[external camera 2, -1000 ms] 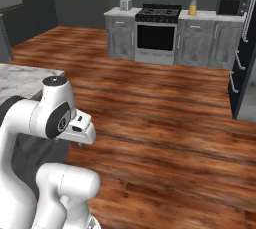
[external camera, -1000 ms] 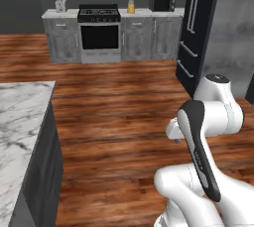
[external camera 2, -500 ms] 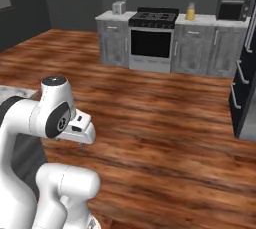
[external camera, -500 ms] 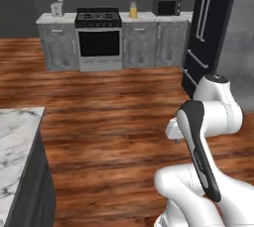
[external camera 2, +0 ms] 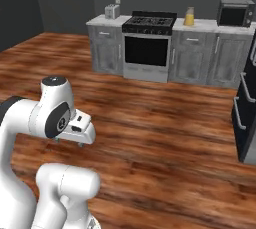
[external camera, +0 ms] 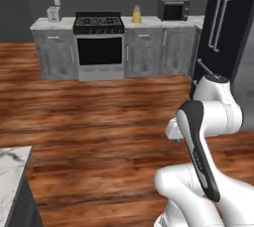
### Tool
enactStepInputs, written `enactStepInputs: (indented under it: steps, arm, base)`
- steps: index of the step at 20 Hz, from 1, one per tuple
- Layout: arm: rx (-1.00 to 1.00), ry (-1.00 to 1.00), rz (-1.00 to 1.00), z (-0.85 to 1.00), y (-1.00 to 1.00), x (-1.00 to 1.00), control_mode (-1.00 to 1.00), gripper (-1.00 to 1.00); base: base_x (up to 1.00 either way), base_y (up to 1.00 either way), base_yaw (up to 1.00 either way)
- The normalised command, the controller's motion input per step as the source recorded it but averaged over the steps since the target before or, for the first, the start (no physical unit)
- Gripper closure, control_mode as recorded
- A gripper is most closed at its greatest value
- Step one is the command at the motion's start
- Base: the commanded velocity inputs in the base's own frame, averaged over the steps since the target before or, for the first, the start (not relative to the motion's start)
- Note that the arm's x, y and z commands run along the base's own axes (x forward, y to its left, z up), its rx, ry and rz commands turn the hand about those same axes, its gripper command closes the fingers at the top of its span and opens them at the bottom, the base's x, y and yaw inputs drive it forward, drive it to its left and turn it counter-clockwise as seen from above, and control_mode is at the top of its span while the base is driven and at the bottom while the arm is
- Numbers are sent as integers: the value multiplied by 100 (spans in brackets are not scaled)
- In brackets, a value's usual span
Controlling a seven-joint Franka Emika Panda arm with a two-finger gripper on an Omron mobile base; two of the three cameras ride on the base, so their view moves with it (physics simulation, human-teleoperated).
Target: There is a tray on the dining counter. Grab the cup, mug, and pitcher and place them on the tray. The pitcher may be placed next to the tray if it cannot fit the tray.
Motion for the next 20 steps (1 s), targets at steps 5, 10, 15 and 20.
enactStepInputs:
  steps: [5,10,15,20]
  arm:
    - [0,0,0,0,0,0,100,-100]
    - [0,0,0,0,0,0,100,-100]
    - [0,0,0,0,0,0,100,-100]
    - [0,0,0,0,0,0,100,-100]
  base:
    - [100,0,0]
    - [100,-2,0]
    - [100,-8,0]
    - [100,-13,0]
